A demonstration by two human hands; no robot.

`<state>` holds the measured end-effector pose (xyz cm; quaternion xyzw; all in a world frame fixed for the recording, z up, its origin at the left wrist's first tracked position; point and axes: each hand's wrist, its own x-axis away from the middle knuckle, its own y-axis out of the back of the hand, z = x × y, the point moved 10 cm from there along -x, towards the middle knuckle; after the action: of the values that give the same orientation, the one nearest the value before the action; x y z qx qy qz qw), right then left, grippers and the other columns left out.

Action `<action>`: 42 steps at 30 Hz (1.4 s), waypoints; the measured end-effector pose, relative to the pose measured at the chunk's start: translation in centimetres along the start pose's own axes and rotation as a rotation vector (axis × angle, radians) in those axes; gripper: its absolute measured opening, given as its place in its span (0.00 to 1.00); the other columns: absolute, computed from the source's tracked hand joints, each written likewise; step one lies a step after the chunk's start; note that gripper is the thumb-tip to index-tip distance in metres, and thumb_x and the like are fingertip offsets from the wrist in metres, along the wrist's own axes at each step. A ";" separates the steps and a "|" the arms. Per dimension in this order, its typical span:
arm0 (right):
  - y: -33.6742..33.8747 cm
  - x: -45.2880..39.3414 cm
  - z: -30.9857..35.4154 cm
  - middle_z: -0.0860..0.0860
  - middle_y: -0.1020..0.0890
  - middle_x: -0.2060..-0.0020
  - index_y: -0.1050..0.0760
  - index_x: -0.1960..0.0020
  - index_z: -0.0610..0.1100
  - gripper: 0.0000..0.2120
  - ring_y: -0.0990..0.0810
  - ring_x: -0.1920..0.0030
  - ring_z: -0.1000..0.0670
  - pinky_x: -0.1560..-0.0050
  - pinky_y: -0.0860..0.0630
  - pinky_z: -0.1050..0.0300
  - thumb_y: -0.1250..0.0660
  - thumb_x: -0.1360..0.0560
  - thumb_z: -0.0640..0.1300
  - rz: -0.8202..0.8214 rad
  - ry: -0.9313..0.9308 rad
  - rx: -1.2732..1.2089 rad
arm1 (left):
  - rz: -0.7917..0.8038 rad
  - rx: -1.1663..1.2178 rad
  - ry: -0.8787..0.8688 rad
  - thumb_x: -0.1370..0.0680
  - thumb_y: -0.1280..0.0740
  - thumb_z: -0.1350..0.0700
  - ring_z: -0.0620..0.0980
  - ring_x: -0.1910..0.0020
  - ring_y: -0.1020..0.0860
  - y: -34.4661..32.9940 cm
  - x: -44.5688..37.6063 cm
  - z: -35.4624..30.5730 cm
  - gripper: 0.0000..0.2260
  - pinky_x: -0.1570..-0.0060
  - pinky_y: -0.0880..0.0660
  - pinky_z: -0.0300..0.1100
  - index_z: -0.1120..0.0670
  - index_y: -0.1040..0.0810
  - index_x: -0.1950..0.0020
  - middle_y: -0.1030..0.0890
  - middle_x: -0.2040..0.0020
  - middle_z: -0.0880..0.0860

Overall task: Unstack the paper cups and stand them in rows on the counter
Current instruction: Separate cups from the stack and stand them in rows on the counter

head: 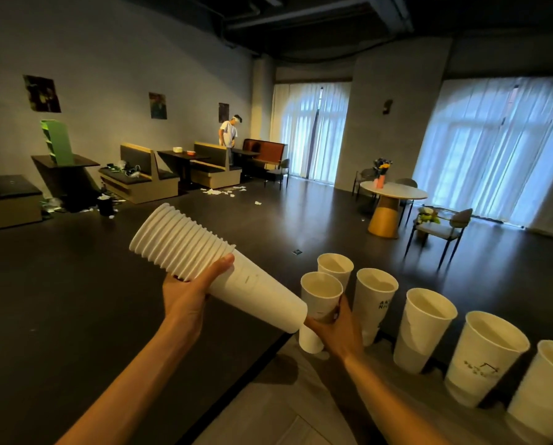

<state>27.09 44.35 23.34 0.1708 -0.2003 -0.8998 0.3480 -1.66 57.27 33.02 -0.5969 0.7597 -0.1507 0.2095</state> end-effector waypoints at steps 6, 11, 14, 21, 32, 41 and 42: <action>-1.2 -1.1 -0.1 0.47 0.25 0.33 0.39 0.26 0.48 0.41 0.25 0.34 0.42 0.33 0.28 0.43 0.24 0.31 0.56 -0.012 -0.040 0.057 | 0.052 -0.035 0.003 0.42 0.22 0.54 0.47 0.42 0.21 -0.7 -0.8 1.1 0.34 0.45 0.23 0.50 0.47 0.27 0.37 0.20 0.40 0.50; -1.9 -1.3 -1.4 0.46 0.28 0.29 0.42 0.25 0.50 0.39 0.29 0.30 0.42 0.32 0.29 0.39 0.26 0.29 0.55 0.062 -0.098 0.086 | 0.097 -0.065 0.005 0.40 0.22 0.56 0.46 0.45 0.20 -2.3 -0.1 1.8 0.28 0.46 0.22 0.49 0.45 0.26 0.43 0.19 0.43 0.49; -2.1 -0.4 -2.3 0.48 0.29 0.30 0.43 0.24 0.48 0.42 0.30 0.29 0.42 0.31 0.30 0.41 0.24 0.30 0.52 0.156 -0.127 0.051 | 0.137 -0.097 0.020 0.41 0.21 0.56 0.47 0.45 0.19 -3.5 0.5 2.3 0.28 0.45 0.22 0.50 0.45 0.25 0.43 0.18 0.43 0.50; 1.9 2.5 -1.2 0.49 0.18 0.49 0.21 0.47 0.47 0.06 0.19 0.51 0.52 0.57 0.23 0.64 0.36 0.20 0.42 0.216 -0.137 -0.066 | 0.280 -0.153 0.126 0.48 0.16 0.55 0.49 0.47 0.18 -6.7 2.4 3.5 0.35 0.50 0.20 0.49 0.47 0.23 0.44 0.17 0.46 0.50; 1.3 6.6 3.9 0.62 0.23 0.48 0.28 0.44 0.58 0.21 0.24 0.45 0.59 0.45 0.25 0.61 0.23 0.32 0.48 0.603 0.059 -0.021 | 0.285 -0.212 0.124 0.43 0.20 0.56 0.53 0.45 0.18 -9.5 5.1 3.8 0.29 0.47 0.19 0.52 0.51 0.22 0.43 0.16 0.46 0.53; 1.5 6.7 4.1 0.63 0.27 0.47 0.32 0.38 0.61 0.36 0.27 0.45 0.59 0.47 0.27 0.61 0.18 0.41 0.55 0.264 0.132 -0.012 | 0.140 -0.238 -0.058 0.43 0.18 0.56 0.43 0.49 0.18 -8.4 4.5 0.7 0.30 0.55 0.21 0.39 0.47 0.24 0.44 0.17 0.47 0.48; 1.6 6.9 3.5 0.64 0.27 0.46 0.33 0.39 0.62 0.36 0.27 0.44 0.59 0.46 0.27 0.61 0.18 0.41 0.55 0.252 0.136 -0.031 | 0.134 -0.212 -0.062 0.45 0.19 0.54 0.45 0.47 0.18 -8.3 4.3 0.3 0.32 0.52 0.20 0.42 0.48 0.24 0.42 0.17 0.46 0.49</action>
<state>21.53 39.34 25.98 0.1997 -0.1822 -0.8383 0.4734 4.66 51.08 36.19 -0.5680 0.8027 -0.0368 0.1781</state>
